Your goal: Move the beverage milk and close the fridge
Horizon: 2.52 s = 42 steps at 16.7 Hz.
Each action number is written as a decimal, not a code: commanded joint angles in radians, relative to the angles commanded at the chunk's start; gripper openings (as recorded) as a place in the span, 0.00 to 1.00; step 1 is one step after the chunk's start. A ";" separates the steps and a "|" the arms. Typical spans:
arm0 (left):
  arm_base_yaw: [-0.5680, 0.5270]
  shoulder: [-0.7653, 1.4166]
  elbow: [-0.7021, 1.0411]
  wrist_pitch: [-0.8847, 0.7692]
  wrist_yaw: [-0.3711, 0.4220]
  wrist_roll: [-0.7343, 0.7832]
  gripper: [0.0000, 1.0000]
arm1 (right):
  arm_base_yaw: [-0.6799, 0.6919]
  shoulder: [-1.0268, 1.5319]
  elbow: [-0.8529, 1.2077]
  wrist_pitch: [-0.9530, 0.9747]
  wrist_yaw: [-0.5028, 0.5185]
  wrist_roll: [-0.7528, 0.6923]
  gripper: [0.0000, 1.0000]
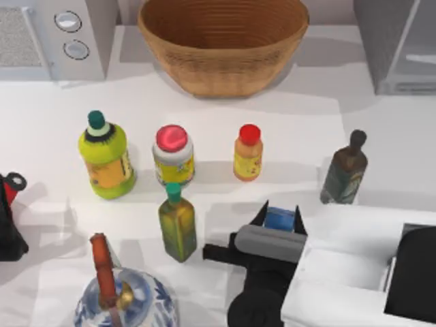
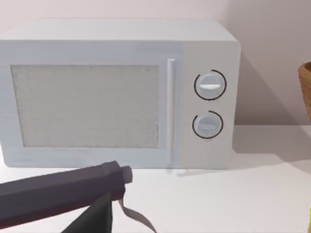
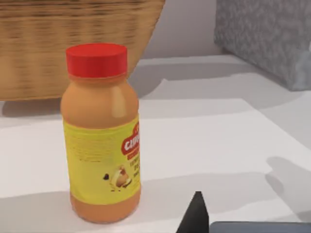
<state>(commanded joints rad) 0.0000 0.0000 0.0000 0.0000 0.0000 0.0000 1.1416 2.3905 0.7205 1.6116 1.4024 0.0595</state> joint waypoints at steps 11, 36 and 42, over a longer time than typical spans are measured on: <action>0.000 0.000 0.000 0.000 0.000 0.000 1.00 | 0.001 -0.080 -0.048 -0.055 0.003 0.016 0.00; 0.000 0.000 0.000 0.000 0.000 0.000 1.00 | -0.879 -0.738 -0.277 -0.359 -1.122 0.007 0.00; 0.000 0.000 0.000 0.000 0.000 0.000 1.00 | -1.123 -0.882 -0.330 -0.495 -1.359 -0.042 0.00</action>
<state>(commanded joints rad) 0.0000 0.0000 0.0000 0.0000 0.0000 0.0000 0.0183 1.5081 0.3906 1.1164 0.0431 0.0173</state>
